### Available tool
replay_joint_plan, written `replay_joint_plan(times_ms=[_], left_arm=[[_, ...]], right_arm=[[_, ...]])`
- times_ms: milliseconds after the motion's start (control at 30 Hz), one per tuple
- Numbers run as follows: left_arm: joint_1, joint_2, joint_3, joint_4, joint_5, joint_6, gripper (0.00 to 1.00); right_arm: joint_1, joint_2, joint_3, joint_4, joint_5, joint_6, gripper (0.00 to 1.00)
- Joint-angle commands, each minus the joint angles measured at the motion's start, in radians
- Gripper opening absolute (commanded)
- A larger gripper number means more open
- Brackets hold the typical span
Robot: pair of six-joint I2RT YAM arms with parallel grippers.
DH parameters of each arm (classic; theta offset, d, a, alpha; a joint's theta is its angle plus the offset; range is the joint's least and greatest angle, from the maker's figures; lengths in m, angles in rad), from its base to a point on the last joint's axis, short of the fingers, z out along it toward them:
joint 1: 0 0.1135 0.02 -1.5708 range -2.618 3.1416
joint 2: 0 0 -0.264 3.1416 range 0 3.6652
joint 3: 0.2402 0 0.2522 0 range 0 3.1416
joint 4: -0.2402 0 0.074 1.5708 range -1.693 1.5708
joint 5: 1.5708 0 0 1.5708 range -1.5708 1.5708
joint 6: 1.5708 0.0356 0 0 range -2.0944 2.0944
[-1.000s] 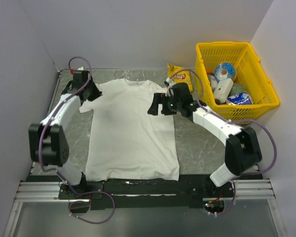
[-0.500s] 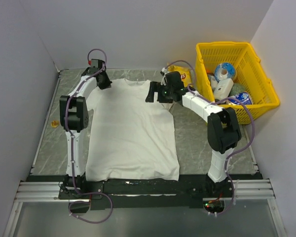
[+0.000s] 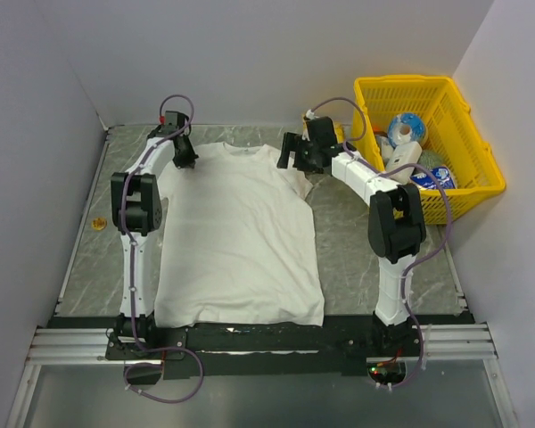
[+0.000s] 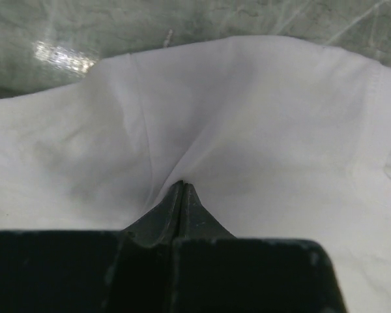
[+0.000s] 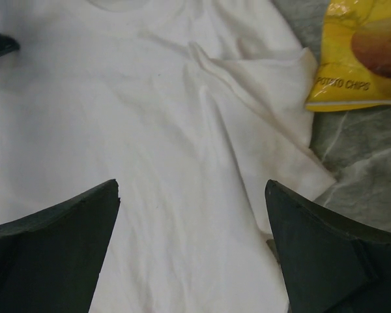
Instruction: Pin the brooch onto the clothing
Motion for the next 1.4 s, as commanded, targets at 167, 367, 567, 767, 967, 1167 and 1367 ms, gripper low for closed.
replay_joint_plan(times_ms=[167,367,567,767,967,1167,1367], left_arm=[[0.066,0.006,0.041,-0.038,-0.114,0.076,0.01],[0.068,0.023,0.09,0.019,-0.071,0.085,0.01],[0.06,0.069,0.167,0.045,-0.013,0.083,0.03],[0.036,0.002,0.114,0.101,0.064,0.093,0.04],[-0.007,-0.262,-0.193,0.27,0.107,0.085,0.04],[-0.07,-0.459,-0.459,0.214,0.052,0.091,0.02],[-0.09,-0.676,-0.761,0.155,-0.071,0.013,0.01]], right_arm=[[-0.014,0.099,0.144,-0.088,0.073,-0.053,0.97],[-0.011,0.087,0.125,-0.07,0.074,-0.07,0.96],[0.014,0.088,0.139,-0.091,0.094,-0.11,0.94],[0.019,0.139,0.213,-0.104,0.103,-0.139,0.91],[0.02,0.168,0.243,-0.05,0.108,-0.161,0.85],[0.023,0.191,0.305,-0.107,0.059,-0.172,0.82],[0.049,0.037,0.129,-0.064,0.037,-0.159,0.81]])
